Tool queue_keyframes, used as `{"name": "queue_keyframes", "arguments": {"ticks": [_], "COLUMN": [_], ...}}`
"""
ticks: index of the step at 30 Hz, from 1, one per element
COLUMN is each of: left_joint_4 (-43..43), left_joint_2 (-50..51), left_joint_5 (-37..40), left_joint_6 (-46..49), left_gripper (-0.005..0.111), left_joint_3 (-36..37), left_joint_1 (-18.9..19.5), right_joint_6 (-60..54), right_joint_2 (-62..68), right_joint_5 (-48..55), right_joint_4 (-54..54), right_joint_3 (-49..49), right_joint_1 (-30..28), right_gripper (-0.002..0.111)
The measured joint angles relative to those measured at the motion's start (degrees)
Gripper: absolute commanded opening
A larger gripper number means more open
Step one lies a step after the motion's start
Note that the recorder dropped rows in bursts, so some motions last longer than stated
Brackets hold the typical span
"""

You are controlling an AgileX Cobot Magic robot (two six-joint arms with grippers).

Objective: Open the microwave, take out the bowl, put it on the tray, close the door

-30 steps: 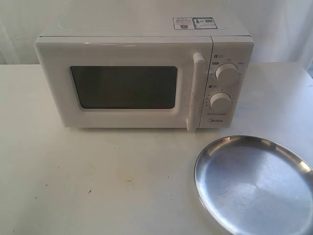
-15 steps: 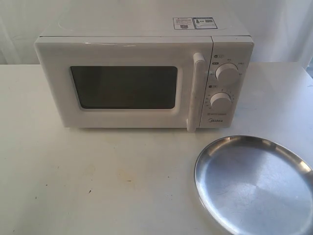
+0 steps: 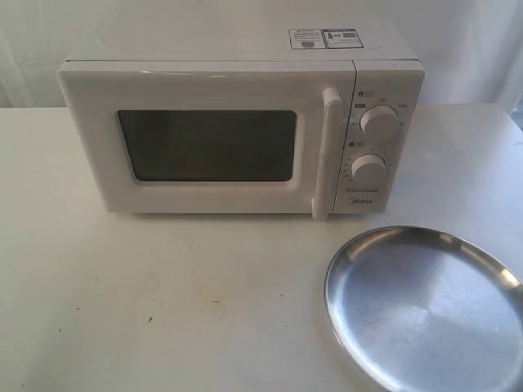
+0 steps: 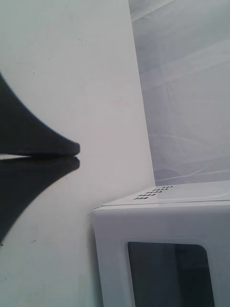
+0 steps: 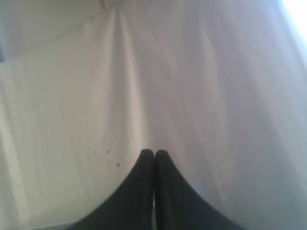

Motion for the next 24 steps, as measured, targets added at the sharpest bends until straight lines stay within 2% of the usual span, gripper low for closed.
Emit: {"name": "queue_keyframes", "arguments": {"ticks": [4, 7, 12, 17, 19, 24], "left_joint_4": [0.00, 0.00, 0.00, 0.00, 0.00, 0.00], "left_joint_2": [0.00, 0.00, 0.00, 0.00, 0.00, 0.00], "left_joint_5": [0.00, 0.00, 0.00, 0.00, 0.00, 0.00], "left_joint_6": [0.00, 0.00, 0.00, 0.00, 0.00, 0.00], "left_gripper": [0.000, 0.000, 0.000, 0.000, 0.000, 0.000], "left_joint_3": [0.00, 0.00, 0.00, 0.00, 0.00, 0.00], "left_joint_1": [0.00, 0.00, 0.00, 0.00, 0.00, 0.00], "right_joint_6": [7.45, 12.03, 15.28, 17.48, 16.66, 14.41], "right_joint_2": [-0.09, 2.49, 12.47, 30.33, 37.91, 52.40], "right_joint_5": [-10.79, -13.32, -15.52, -30.88, -33.54, -32.03], "right_joint_4": [-20.40, -29.01, -33.96, -42.09, -44.29, -44.83], "right_joint_3": [-0.67, -4.38, -9.87, -14.47, -16.02, -17.92], "right_joint_1": [0.00, 0.00, 0.00, 0.00, 0.00, 0.00], "right_gripper": [0.000, 0.000, 0.000, 0.000, 0.000, 0.000]}}
